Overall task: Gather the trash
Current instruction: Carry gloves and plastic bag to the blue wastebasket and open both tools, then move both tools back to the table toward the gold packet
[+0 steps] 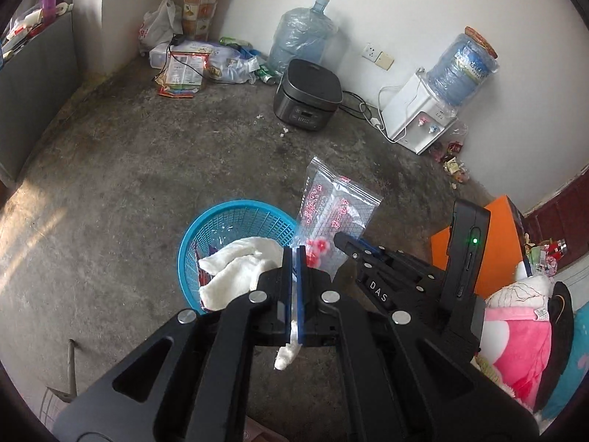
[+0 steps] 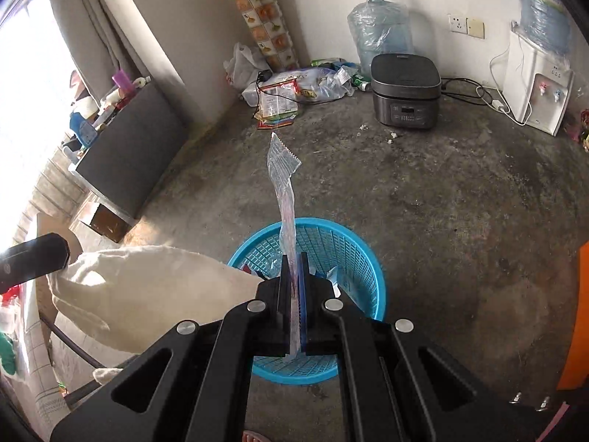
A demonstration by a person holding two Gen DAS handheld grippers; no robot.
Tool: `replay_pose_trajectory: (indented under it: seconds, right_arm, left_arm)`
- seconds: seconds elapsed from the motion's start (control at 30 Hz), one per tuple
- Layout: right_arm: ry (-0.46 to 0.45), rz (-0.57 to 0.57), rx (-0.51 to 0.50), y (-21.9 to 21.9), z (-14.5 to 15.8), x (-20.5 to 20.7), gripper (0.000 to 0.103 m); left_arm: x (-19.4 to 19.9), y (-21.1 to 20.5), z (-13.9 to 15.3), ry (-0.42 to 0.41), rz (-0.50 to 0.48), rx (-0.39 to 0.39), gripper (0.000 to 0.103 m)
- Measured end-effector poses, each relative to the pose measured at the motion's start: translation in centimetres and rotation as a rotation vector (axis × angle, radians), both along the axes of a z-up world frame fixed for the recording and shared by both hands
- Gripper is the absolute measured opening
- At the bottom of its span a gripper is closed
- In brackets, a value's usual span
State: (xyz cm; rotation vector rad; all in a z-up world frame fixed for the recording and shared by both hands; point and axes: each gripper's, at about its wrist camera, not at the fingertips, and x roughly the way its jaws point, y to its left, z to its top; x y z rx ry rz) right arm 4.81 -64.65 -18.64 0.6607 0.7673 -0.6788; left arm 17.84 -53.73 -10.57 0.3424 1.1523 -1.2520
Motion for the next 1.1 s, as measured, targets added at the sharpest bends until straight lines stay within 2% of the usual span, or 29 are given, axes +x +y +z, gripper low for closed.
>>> replay_pose_trajectory:
  seconds: [0.03,0.07,0.1,0.17,0.2,0.23,0.3,0.33,0.4,0.47,0.57,0.63,0.73,0.83,0.9,1.03,1.07,1.1]
  right_arm:
    - [0.018,0.008,-0.006,-0.7,-0.8,0.8,0.004]
    - [0.036,0.011,-0.010,-1.4,-1.8,1.6,0.004]
    - [0.053,0.025,-0.005,-2.0,-2.9,2.5,0.005]
    - [0.068,0.063,0.069,-3.1,-5.7,4.1,0.005]
    - [0.105,0.063,0.093,-3.3,-7.1,4.7,0.009]
    - [0.153,0.069,0.101,-3.3,-8.3,5.3,0.012]
    - [0.205,0.081,0.110,-2.9,-9.9,5.8,0.024]
    - [0.208,0.076,0.115,-2.8,-10.3,5.8,0.028]
    - [0.184,0.064,0.118,-2.5,-10.2,5.2,0.045]
    - [0.158,0.041,0.100,-2.5,-9.5,4.6,0.048]
    - [0.124,-0.007,0.114,-3.2,-8.9,3.5,0.048]
    - [0.090,-0.056,0.144,-3.9,-8.5,2.5,0.048]
    - [0.022,-0.113,0.199,-4.5,-8.1,0.8,0.048]
    - [-0.013,-0.129,0.210,-4.1,-7.4,-0.4,0.048]
    - [-0.028,-0.126,0.209,-3.4,-6.8,-1.1,0.048]
    - [-0.071,-0.108,0.199,-1.4,-4.8,-2.5,0.048]
    - [-0.083,-0.103,0.192,-0.6,-4.0,-2.8,0.048]
    - [-0.099,-0.095,0.183,0.2,-3.2,-3.2,0.048]
  left_arm:
    - [0.2,-0.6,-1.5,0.010,0.008,0.040,0.006]
    - [0.5,-1.3,-3.1,0.019,0.019,0.085,0.024]
    - [0.9,-1.7,-4.6,0.041,0.026,0.124,0.048]
    - [1.4,-2.3,-7.0,0.077,0.047,0.173,0.051]
    - [1.7,-2.3,-7.8,0.073,0.058,0.198,0.051]
    - [2.0,-2.3,-8.1,0.064,0.070,0.205,0.051]
    - [2.3,-1.8,-7.6,0.059,0.081,0.180,0.051]
    - [2.3,-1.5,-7.1,0.052,0.078,0.167,0.051]
    - [2.4,-0.9,-5.7,0.018,0.076,0.136,0.051]
    - [2.5,-0.2,-4.1,-0.016,0.086,0.101,0.054]
    - [2.7,1.5,-0.8,-0.042,0.102,0.048,0.056]
    - [2.8,3.2,1.3,-0.060,0.119,0.007,0.065]
    - [2.7,6.2,4.5,-0.096,0.138,-0.050,0.066]
    - [2.4,9.5,7.6,-0.145,0.159,-0.106,0.068]
    - [2.1,12.0,9.8,-0.183,0.179,-0.145,0.077]
    - [1.6,17.6,13.8,-0.241,0.232,-0.234,0.079]
    - [1.4,19.1,14.6,-0.258,0.248,-0.254,0.085]
    - [1.0,20.7,15.5,-0.283,0.264,-0.274,0.086]
